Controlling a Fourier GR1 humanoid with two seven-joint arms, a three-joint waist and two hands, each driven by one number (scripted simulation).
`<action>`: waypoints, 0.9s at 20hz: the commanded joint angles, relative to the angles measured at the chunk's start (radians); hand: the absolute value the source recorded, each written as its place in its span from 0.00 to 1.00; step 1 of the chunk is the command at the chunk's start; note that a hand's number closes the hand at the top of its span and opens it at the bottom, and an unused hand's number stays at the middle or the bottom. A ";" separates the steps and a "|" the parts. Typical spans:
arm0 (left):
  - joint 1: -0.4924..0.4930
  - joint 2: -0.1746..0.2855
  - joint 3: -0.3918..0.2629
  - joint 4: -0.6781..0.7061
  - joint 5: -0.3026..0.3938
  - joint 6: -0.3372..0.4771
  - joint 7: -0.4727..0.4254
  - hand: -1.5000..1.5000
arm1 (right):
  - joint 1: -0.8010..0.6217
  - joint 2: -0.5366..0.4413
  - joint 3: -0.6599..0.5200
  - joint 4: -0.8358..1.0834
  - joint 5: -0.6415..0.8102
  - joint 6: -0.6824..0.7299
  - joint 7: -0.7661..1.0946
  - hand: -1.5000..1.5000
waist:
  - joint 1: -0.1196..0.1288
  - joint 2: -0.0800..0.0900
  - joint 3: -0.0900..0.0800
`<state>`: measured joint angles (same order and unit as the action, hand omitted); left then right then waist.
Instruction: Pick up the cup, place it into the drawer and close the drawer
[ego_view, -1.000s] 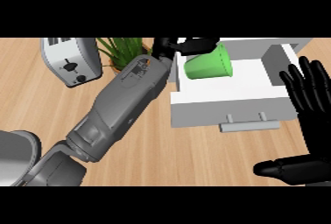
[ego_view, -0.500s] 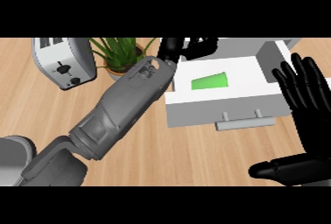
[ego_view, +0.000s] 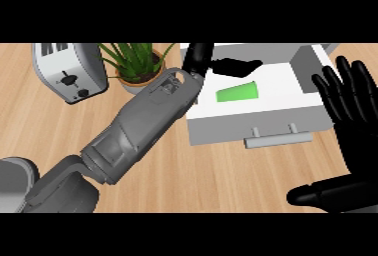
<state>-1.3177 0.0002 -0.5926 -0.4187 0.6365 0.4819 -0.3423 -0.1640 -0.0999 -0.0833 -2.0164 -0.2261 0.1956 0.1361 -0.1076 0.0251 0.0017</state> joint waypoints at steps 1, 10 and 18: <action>0.028 0.000 -0.001 -0.058 0.075 -0.004 -0.047 0.00 | 0.020 0.006 -0.001 -0.019 -0.034 0.017 -0.007 0.00 | -0.006 -0.002 0.000; 0.053 0.000 0.068 -0.162 0.176 -0.034 -0.127 0.00 | 0.069 -0.026 -0.031 -0.048 -0.118 0.061 0.029 0.00 | 0.072 -0.023 -0.001; 0.172 0.124 0.159 -0.335 0.172 -0.074 -0.064 0.00 | 0.124 -0.139 -0.021 -0.067 0.014 0.174 -0.014 1.00 | 0.132 -0.036 -0.002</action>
<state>-1.2139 0.0676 -0.4537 -0.6537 0.7958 0.4162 -0.4318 -0.0612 -0.1940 -0.1134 -2.0739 -0.2884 0.3290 0.1452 0.0004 -0.0047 -0.0001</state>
